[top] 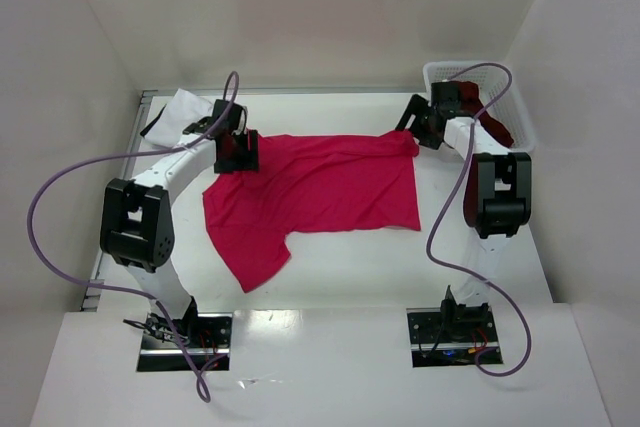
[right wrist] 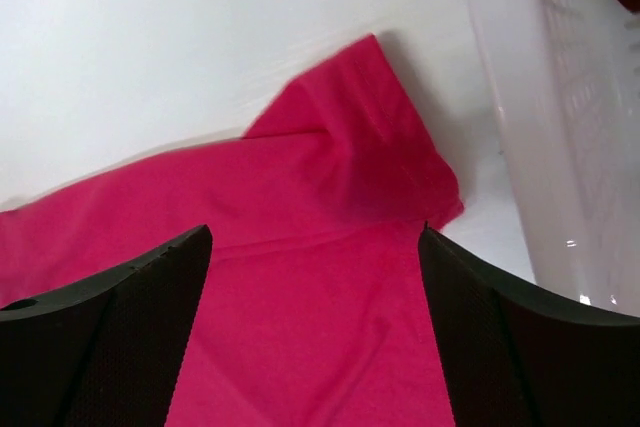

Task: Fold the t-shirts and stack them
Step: Fold the flattened tshirt in 1/3 of the way

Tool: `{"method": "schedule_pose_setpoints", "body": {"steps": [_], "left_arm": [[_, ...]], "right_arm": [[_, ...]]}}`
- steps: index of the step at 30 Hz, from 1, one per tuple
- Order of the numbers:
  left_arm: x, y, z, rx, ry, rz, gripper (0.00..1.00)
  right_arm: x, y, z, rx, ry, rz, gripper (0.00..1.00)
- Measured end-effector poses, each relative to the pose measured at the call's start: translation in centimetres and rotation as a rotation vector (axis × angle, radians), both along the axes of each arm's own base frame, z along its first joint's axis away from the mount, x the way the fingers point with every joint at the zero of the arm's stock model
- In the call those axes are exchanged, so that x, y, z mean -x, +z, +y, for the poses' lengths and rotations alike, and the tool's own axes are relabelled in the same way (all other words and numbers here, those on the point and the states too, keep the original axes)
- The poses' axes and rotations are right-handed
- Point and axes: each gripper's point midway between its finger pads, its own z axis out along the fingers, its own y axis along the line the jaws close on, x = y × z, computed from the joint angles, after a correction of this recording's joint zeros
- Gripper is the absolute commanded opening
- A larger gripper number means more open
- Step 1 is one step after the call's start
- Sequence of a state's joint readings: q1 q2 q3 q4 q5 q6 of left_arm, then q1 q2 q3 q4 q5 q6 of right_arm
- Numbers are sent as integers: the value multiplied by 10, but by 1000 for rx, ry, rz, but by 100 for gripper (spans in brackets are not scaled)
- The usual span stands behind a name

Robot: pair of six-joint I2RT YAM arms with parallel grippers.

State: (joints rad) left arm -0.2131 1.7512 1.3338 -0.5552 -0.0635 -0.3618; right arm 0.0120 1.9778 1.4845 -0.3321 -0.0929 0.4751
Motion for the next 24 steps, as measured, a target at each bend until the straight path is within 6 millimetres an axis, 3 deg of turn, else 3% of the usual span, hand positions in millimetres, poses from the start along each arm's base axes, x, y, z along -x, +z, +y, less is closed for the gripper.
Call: {"method": "schedule_pose_setpoints", "body": {"steps": [5,8,14,19,22,24], "left_arm": [[-38,32,2,17,36,-115,76],[-68,39,6,31,64,-167,74],[-109,7,10,49,120,-155,67],[-120,-26,12,52,142,-112,63],[-126,-33,15,60,160,-105,59],[-133,-34,18,64,169,-114,48]], "right_arm": [[-9,21,7,-35,33,-63,92],[-10,25,12,-53,53,-73,92],[-11,28,19,-80,86,-86,92],[-10,30,25,-90,109,-92,92],[-10,30,26,-91,118,-93,92],[-11,31,26,-92,124,-96,92]]}}
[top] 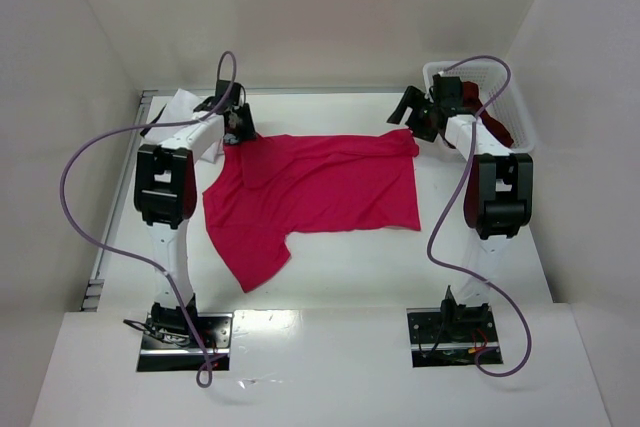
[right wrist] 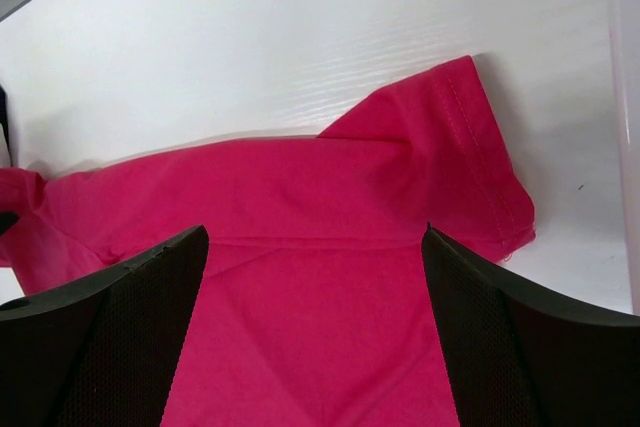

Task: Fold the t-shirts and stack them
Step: Fold the flattened tshirt in 1/3 of the way

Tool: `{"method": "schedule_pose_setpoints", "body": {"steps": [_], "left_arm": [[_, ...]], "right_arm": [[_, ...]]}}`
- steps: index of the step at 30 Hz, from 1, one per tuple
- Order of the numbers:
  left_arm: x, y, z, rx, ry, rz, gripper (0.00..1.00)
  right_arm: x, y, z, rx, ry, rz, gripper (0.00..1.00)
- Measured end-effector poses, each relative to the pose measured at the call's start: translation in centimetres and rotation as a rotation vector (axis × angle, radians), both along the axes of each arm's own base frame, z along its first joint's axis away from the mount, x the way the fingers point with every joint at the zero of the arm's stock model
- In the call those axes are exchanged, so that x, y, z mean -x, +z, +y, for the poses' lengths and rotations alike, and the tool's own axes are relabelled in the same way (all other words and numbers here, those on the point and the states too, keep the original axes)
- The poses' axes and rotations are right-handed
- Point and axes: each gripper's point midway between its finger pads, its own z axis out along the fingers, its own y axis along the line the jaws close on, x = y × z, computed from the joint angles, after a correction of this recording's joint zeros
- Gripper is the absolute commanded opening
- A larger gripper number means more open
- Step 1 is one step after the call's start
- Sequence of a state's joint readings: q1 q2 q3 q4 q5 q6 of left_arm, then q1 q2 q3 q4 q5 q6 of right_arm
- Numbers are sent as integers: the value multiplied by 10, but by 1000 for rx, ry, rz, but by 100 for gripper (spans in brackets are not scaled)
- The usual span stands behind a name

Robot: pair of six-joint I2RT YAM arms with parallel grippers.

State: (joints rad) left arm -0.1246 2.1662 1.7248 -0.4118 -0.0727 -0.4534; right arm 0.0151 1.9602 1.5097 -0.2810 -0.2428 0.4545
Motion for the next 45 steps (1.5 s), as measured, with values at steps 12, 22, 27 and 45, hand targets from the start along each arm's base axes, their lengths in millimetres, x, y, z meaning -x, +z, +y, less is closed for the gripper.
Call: {"method": "schedule_pose_setpoints", "body": {"steps": [12,22,27,45], "left_arm": [[-18,11,20,36,80,-56,0],[-20,12,41,33,112,-59,0],[-21,27,67,16,137,-86,0],[-7,39,85,25,139,-98,56]], "right_arm": [[-2,2,1,4,8,-8,91],[0,0,9,7,23,-5,91],[5,-9,9,14,18,15,90],[23,-42,20,52,23,90,79]]}}
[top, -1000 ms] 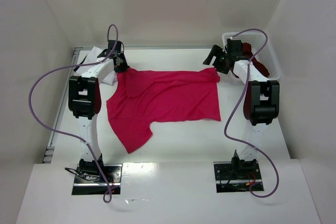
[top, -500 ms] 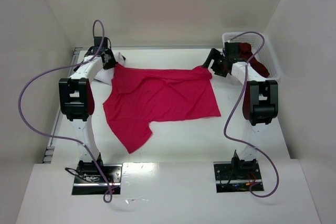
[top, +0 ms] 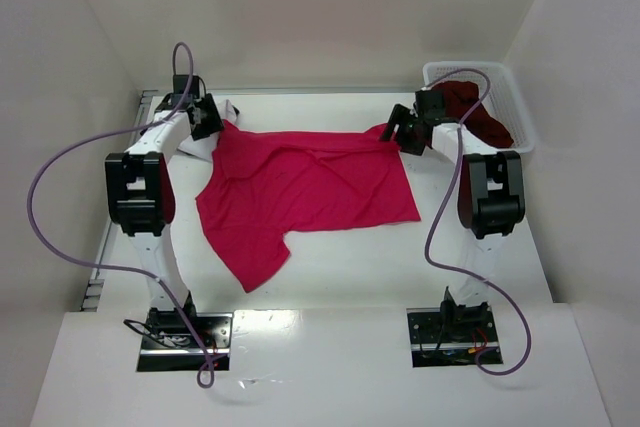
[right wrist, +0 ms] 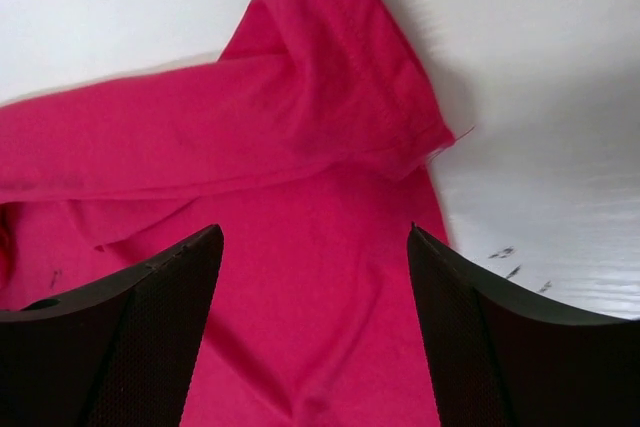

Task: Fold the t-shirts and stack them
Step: Fold the flattened tshirt in 1/3 of the way

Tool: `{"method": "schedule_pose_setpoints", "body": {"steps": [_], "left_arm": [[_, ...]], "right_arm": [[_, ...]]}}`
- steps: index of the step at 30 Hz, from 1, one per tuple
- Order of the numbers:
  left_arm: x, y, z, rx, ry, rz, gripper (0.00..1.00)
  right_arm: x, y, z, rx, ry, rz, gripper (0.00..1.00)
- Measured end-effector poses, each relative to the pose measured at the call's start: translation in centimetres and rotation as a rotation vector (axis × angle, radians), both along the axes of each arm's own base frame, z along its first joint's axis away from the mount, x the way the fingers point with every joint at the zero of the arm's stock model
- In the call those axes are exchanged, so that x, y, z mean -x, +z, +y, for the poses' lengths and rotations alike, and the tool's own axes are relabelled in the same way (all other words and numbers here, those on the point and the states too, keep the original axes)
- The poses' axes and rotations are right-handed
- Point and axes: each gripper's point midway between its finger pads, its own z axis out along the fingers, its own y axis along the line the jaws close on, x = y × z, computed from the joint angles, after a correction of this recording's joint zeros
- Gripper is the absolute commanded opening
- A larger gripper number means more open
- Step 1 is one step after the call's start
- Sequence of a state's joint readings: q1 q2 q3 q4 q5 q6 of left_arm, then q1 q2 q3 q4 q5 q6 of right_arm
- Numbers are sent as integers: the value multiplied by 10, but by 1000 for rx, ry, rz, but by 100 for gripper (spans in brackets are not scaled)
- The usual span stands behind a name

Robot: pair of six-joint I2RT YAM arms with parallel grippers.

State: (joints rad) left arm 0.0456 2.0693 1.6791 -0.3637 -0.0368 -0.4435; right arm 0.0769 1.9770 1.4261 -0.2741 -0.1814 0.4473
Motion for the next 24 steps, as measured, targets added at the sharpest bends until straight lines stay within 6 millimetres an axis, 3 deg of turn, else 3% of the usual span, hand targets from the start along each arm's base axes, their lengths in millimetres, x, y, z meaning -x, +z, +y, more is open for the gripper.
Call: {"method": "schedule_pose_setpoints", "body": {"steps": [3,7,11,14,17,24], "left_arm": [[15,7,-4,23,-18,1,71],[45,39,-12,49,-42,-42,88],[84,81,-19,67,-59,-130,98],[111,97,-25,96,-63,-170,100],[135,91,-33,145,-61,-163,100],[204,35,-50,273,36,-37,100]], "right_arm": [[7,-7,8,11,13,18,83],[30,-24,10,27,17,71,88],[58,-27,6,33,4,104,94],[74,-16,4,27,-12,90,99],[89,-5,2,21,-35,72,99],[128,9,-8,4,-112,50,99]]}}
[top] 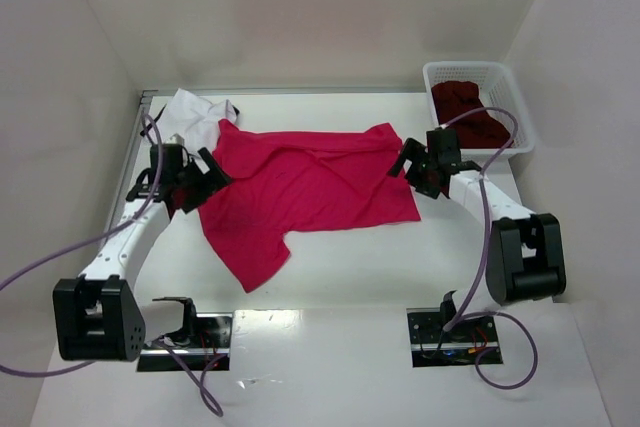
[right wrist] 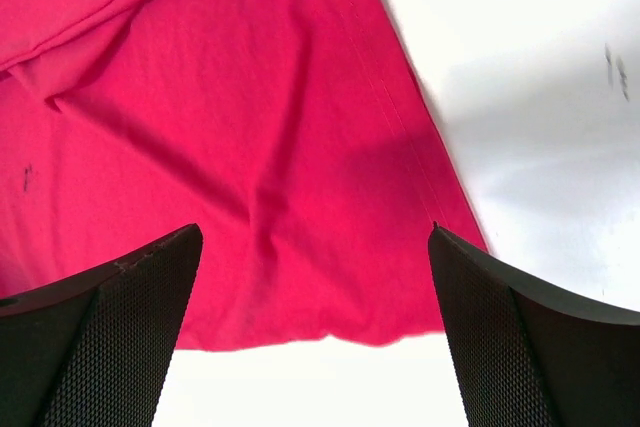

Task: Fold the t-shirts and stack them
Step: Fold the flattened tshirt in 1/3 of the way, then grap the side of the flattened tshirt closest away from the robot with both arms

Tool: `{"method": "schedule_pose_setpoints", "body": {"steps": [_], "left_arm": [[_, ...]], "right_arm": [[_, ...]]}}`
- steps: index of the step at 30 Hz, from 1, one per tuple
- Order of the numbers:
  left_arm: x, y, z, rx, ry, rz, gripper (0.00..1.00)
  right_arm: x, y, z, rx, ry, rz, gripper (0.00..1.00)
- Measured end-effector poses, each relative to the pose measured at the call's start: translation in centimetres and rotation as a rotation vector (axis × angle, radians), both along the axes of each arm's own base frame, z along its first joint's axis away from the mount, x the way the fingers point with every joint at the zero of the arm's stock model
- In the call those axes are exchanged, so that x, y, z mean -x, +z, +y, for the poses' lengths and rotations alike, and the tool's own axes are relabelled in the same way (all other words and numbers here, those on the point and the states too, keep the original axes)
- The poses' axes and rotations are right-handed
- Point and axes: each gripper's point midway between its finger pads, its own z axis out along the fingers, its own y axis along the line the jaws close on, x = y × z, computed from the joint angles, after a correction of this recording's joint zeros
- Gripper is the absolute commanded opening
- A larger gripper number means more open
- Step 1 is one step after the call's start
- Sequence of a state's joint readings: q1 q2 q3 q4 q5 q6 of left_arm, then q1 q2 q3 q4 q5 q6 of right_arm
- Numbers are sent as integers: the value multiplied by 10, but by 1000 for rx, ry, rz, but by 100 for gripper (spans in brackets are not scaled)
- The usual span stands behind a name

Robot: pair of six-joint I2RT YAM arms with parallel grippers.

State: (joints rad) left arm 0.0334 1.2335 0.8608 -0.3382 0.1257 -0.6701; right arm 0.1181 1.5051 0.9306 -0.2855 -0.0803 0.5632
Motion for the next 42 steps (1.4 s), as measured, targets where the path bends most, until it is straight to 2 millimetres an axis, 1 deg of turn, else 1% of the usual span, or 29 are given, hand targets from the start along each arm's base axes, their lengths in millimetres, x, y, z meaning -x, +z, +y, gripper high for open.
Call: {"method": "schedule_pose_setpoints", "body": {"steps": [2,4,8,10,12,15,17,18,21,24,27,31,34,37,42], "left_arm": [[17,-7,-3,26,31,26,100],[29,-7,-4,47,68,21,100],[52,2,-2,104,164,-32,100],[65,5,1,129,225,-59,96],[79,8,5,157,285,-97,95],[95,10,9,184,341,-134,95],[97,8,11,188,360,-134,95],[98,3,11,187,366,-118,95],[102,-22,10,180,378,-32,94],[112,-48,9,168,383,45,91],[120,-64,9,163,385,80,90],[124,-74,8,161,384,99,87],[122,-76,8,157,381,101,87],[118,-81,8,146,375,121,87],[119,-99,10,107,353,179,85]], "right_arm": [[9,1,-3,-5,-25,-4,99],[16,-1,-4,-13,-45,1,99],[28,-12,-4,-30,-74,36,99],[33,-17,-5,-39,-88,51,99],[37,-19,-4,-48,-99,57,99],[37,-14,-4,-62,-111,42,99],[35,-11,-3,-69,-117,31,99],[35,-11,-3,-71,-119,31,99],[36,-12,-3,-76,-131,36,99],[40,-17,-5,-77,-153,43,99],[46,-21,-7,-84,-175,52,99],[48,-24,-7,-95,-190,58,99],[48,-24,-6,-103,-199,55,99],[48,-25,-6,-107,-206,56,99],[47,-25,-7,-104,-211,53,99]]}}
